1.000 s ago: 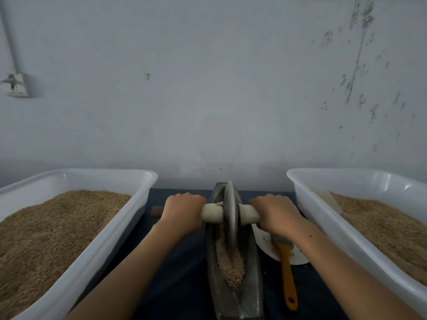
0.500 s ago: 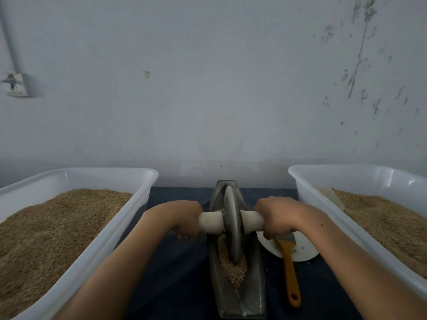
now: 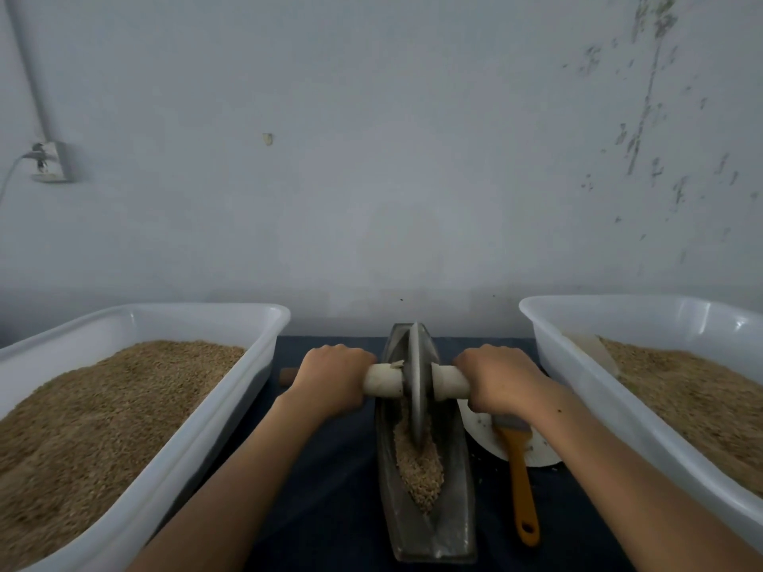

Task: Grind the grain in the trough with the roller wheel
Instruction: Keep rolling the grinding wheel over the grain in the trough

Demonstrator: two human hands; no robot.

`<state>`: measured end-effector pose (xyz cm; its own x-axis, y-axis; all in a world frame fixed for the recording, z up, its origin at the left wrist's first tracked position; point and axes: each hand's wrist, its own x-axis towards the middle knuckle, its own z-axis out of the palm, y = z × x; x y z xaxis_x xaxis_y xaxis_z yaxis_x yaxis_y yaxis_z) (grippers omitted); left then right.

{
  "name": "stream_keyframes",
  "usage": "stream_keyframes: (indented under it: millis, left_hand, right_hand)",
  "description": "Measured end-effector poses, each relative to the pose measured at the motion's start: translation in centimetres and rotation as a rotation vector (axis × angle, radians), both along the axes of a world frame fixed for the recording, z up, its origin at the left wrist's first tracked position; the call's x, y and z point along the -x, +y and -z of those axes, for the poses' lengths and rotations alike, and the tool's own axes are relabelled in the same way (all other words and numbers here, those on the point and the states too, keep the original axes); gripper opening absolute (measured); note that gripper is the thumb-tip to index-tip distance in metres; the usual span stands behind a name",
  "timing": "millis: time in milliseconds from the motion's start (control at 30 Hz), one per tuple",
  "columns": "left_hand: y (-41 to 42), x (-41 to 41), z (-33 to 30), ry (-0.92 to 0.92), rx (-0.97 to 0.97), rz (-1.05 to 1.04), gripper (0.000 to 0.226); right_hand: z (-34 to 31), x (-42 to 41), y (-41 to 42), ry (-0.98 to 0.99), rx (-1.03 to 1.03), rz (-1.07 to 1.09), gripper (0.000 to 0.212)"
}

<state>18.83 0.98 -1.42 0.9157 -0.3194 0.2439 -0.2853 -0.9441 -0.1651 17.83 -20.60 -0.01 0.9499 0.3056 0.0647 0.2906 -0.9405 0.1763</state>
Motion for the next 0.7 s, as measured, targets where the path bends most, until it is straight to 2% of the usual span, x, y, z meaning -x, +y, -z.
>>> stream_keyframes:
  millis: [133,233,367,467,567,633,700]
  left_hand:
    - [-0.1,0.7,-1.2,0.238,-0.031,-0.010,0.043]
    - [-0.1,1.2,-1.6,0.305,-0.020,-0.013,0.043]
    - [-0.2,1.8,-0.9,0.139,-0.027,-0.029,0.032]
    - [0.1,1.9,-0.1,0.052,0.014,-0.030,0.027]
    - [0.6,2.1,0.7,0.056,0.102,-0.011,0.026]
    - [0.8,2.4,0.9,0.032,0.136,-0.004,0.023]
    - [0.7,2.6,1.1,-0.017,0.158,-0.009,0.018]
  right_hand:
    - [-0.5,0.6,-0.4,0.182,-0.044,0.005,0.036]
    - [-0.5,1.1,-0.7,0.170,-0.074,-0.013,0.030]
    - [1.1,2.2,-1.3,-0.126,-0.121,-0.109,0.019]
    - [2.0,2.6,-1.7,-0.255,-0.173,-0.211,0.036]
    - [1.7,3.4,-2.0,-0.258,-0.248,-0.304,0.055]
    - [1.3,4.8,-2.2,-0.307,-0.257,-0.360,0.052]
    - [1.5,6.4,-2.2,-0.451,-0.205,-0.374,0.037]
